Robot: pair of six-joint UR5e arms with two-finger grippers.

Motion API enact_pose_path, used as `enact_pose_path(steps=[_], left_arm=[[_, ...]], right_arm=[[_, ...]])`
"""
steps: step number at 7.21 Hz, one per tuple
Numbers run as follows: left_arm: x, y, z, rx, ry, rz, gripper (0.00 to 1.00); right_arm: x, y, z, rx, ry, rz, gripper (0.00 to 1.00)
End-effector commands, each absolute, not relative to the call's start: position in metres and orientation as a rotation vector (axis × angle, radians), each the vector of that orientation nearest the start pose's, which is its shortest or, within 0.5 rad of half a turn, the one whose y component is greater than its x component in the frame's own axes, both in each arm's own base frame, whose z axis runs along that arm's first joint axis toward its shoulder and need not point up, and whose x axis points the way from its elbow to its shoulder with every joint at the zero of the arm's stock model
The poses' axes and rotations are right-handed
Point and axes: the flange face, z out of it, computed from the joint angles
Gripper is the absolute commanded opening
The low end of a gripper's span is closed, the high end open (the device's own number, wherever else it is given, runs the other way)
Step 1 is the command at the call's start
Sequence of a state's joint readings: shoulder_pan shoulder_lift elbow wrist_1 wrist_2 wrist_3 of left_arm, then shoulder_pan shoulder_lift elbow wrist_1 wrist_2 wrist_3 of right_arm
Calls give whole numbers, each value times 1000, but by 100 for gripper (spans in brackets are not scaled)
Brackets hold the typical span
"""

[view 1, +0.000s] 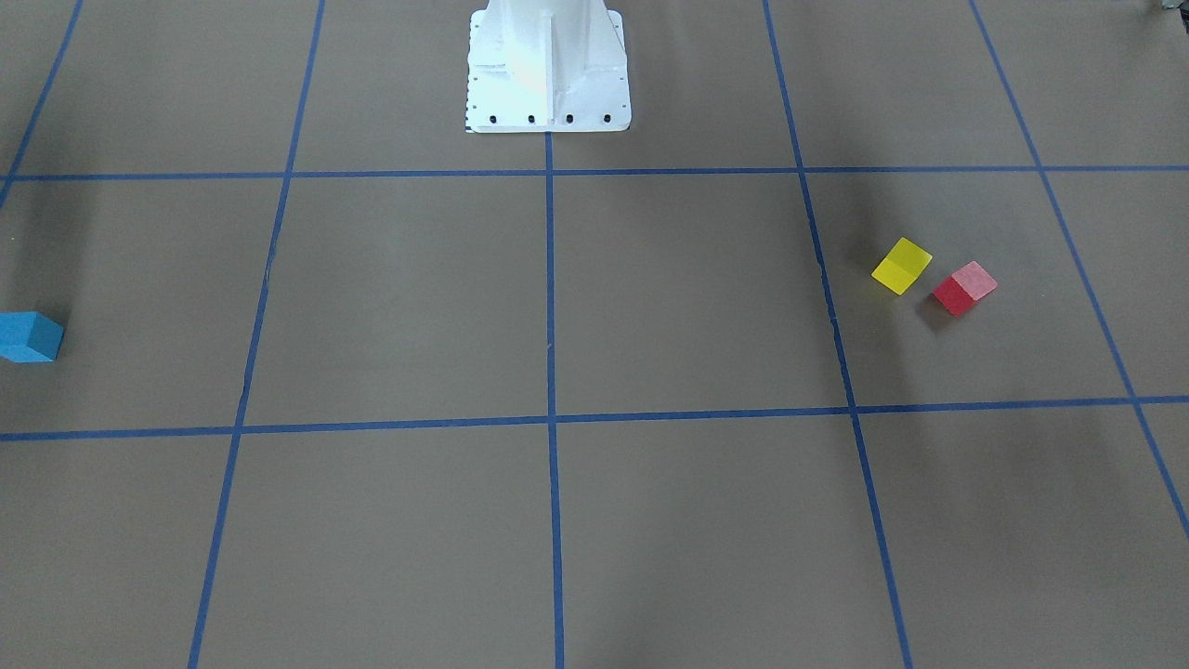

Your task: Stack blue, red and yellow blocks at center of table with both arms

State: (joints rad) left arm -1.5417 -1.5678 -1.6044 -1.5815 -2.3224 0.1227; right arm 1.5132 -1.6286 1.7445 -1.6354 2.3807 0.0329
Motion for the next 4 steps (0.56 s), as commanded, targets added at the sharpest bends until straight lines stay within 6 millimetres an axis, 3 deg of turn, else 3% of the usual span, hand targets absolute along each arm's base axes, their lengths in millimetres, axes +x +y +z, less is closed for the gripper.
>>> enact_pose_path(steps=[1,4], left_arm=[[-51,-495,644,75,750,162,100],[-50,-496,638,92,755,176,100]], right_arm=[[34,-471,604,14,-811,-46,100],[33,-475,596,28,-815,-53,100]])
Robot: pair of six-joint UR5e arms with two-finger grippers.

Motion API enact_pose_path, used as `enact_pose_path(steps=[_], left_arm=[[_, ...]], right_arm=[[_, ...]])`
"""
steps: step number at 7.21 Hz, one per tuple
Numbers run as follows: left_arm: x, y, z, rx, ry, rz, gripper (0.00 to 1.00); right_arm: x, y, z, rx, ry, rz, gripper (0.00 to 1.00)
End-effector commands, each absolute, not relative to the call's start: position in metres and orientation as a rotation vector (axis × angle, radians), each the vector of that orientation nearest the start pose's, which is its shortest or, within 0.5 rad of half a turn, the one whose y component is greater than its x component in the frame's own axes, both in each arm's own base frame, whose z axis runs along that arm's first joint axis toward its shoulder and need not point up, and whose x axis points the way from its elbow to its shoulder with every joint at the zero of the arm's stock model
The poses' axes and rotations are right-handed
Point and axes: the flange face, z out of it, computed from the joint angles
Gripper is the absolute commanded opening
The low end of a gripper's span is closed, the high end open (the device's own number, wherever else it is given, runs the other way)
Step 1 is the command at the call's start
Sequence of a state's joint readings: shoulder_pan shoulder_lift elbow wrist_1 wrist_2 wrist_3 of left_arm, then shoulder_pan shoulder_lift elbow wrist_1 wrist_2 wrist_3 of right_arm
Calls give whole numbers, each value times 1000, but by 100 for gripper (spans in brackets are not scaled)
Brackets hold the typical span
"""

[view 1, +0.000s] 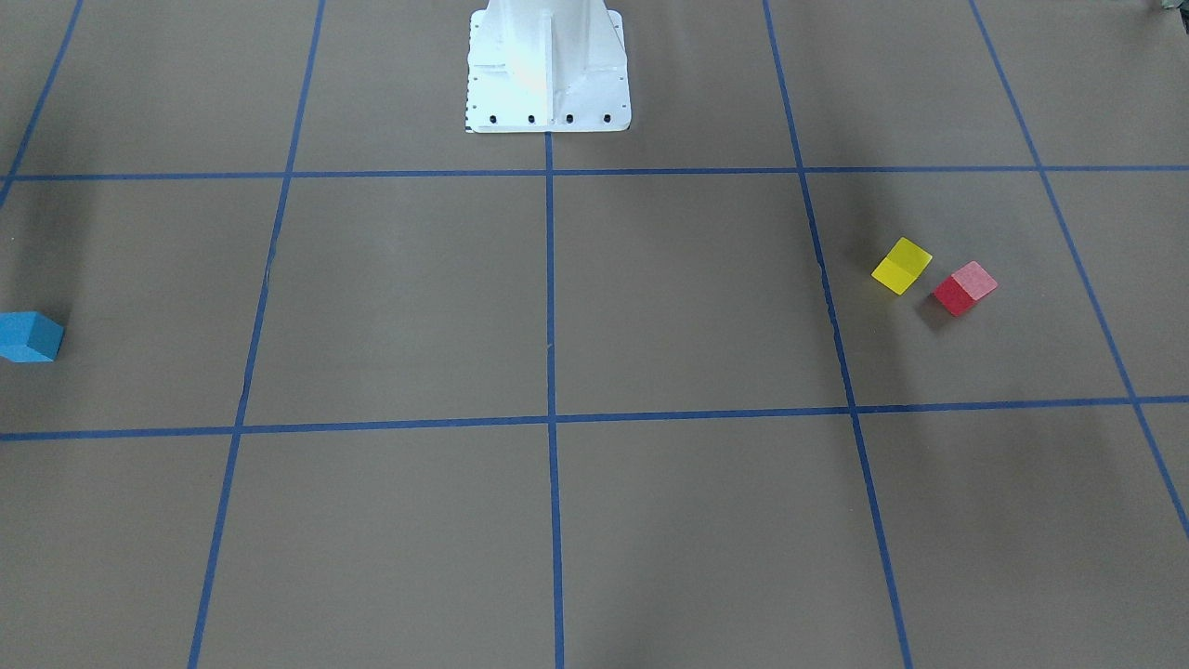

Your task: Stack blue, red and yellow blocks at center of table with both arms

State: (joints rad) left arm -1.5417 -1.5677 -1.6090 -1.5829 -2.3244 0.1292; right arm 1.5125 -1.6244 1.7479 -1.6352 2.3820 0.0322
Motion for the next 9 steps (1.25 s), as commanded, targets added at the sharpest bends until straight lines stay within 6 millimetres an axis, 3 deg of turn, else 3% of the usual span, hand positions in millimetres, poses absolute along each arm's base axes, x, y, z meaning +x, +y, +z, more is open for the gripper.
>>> enact_pose_path(steps=[1,2,3,4,5,6,8,9], left_arm=[[-50,-504,624,121,755,183,100],[-50,-511,617,135,753,188,100],[-50,-511,608,155,751,200,100],[-50,-509,604,178,751,210,100],[-50,-506,605,212,749,223,100],[-50,-503,606,229,748,228,100],[-50,-504,605,235,746,230,100],[-50,-504,604,237,746,230,100]], right_arm=[[33,-478,592,38,-814,-57,100],[25,-502,566,79,-810,-90,100],[2,-540,521,138,-805,-155,100],[-11,-544,517,133,-802,-168,100],[-46,-549,529,86,-779,-198,100],[-68,-549,535,100,-782,-206,100],[-91,-556,591,87,-768,-112,100],[-109,-559,606,56,-760,-128,100]])
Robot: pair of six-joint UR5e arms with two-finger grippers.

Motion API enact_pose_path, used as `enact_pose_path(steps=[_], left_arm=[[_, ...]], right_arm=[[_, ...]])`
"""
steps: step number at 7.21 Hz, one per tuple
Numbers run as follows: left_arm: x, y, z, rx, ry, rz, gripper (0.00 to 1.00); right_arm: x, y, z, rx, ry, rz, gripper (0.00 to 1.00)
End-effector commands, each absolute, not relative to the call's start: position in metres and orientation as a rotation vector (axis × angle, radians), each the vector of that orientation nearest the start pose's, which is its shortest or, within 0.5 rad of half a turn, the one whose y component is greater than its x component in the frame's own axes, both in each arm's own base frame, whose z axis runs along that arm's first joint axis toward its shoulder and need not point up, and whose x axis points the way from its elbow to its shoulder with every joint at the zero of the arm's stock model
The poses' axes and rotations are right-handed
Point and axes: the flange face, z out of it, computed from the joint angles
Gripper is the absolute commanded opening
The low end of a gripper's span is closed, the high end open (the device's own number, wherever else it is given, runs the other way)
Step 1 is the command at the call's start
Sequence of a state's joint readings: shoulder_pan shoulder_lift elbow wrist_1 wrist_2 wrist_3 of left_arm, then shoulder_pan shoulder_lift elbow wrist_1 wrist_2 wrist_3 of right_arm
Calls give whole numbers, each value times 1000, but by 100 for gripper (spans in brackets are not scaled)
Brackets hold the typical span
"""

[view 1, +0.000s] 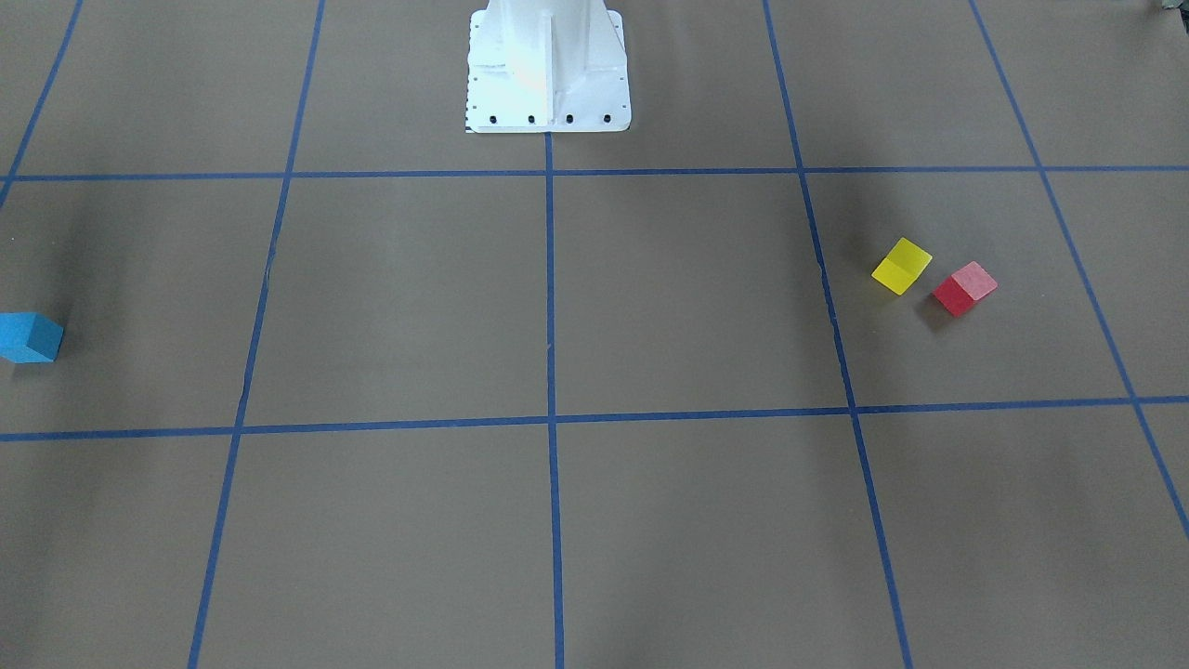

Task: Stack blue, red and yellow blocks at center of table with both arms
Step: 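Lower the right gripper over the blue cube and close on it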

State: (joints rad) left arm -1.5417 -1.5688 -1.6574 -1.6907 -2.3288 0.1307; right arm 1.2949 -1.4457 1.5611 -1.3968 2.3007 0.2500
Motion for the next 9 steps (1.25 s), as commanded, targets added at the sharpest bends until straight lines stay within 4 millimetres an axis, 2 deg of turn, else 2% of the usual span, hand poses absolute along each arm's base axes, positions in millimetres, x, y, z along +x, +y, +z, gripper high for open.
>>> enact_pose_path(steps=[1,2,5,9], left_arm=[[-50,-504,604,238,745,231,100],[-50,-506,602,240,745,233,100],[-50,-506,602,242,745,235,100],[-50,-505,604,260,743,242,100]], right_arm=[[-124,-562,602,37,-766,-117,100],[-141,-562,605,13,-762,-131,100],[-154,-555,635,-47,-746,-136,100],[-156,-534,656,-89,-735,-144,100]])
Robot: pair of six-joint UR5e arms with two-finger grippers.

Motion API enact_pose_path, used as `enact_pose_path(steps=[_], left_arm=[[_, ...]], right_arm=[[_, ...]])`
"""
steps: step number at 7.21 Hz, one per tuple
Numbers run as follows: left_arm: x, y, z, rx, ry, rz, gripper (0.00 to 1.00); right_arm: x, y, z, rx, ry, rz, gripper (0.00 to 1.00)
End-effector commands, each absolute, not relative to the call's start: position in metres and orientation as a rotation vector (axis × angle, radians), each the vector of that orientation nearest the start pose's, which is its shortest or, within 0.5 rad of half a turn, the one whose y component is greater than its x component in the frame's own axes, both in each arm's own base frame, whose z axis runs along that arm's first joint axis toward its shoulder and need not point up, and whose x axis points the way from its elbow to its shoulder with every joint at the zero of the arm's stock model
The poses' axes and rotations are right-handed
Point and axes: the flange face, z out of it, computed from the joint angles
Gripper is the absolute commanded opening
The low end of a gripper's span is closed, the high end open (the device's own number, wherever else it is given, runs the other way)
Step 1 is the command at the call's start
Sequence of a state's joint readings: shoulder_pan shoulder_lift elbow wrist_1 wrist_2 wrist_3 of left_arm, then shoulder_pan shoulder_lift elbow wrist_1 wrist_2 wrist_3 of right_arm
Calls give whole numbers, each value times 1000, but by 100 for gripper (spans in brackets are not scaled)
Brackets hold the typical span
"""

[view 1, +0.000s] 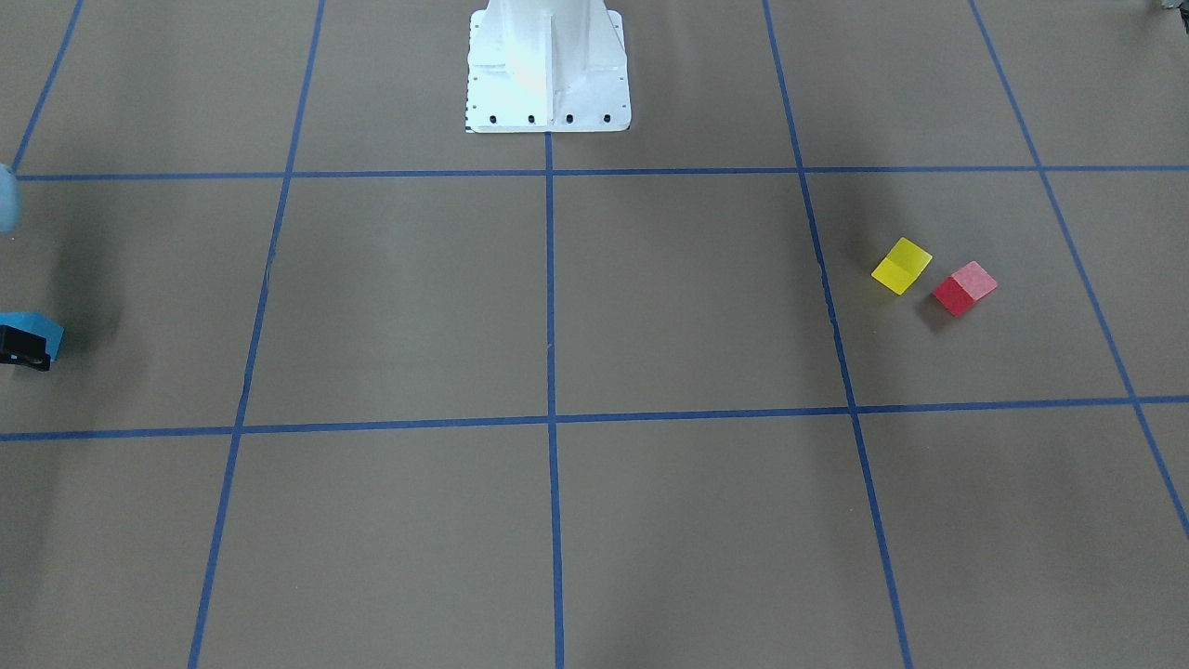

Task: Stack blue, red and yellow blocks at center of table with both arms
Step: 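Lower the right gripper over the blue cube and close on it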

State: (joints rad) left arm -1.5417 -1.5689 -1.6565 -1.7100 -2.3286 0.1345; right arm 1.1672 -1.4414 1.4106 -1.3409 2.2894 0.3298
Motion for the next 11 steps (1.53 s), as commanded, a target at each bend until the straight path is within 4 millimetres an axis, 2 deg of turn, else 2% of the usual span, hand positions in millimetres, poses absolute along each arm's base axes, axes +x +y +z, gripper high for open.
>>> enact_pose_path(steps=[1,4,5,6,7,9,10,11], left_arm=[[-50,-505,602,263,743,244,100],[-50,-505,602,264,743,244,100],[-50,-505,602,264,745,245,100],[-50,-505,602,264,744,246,100],[-50,-504,603,263,745,246,100],[-50,-504,603,264,744,246,100],[-50,-504,603,264,744,246,100],[-50,-501,607,257,745,243,100]], right_arm=[[-158,-528,660,-95,-735,-147,100],[-159,-499,664,-110,-740,-166,99],[-160,-490,659,-110,-745,-174,92],[-160,-489,657,-127,-747,-129,45],[-167,-490,651,-129,-745,-116,3],[-167,-494,636,-100,-752,-124,0],[-165,-492,611,-66,-771,-136,0],[-156,-492,567,-41,-784,-130,0]])
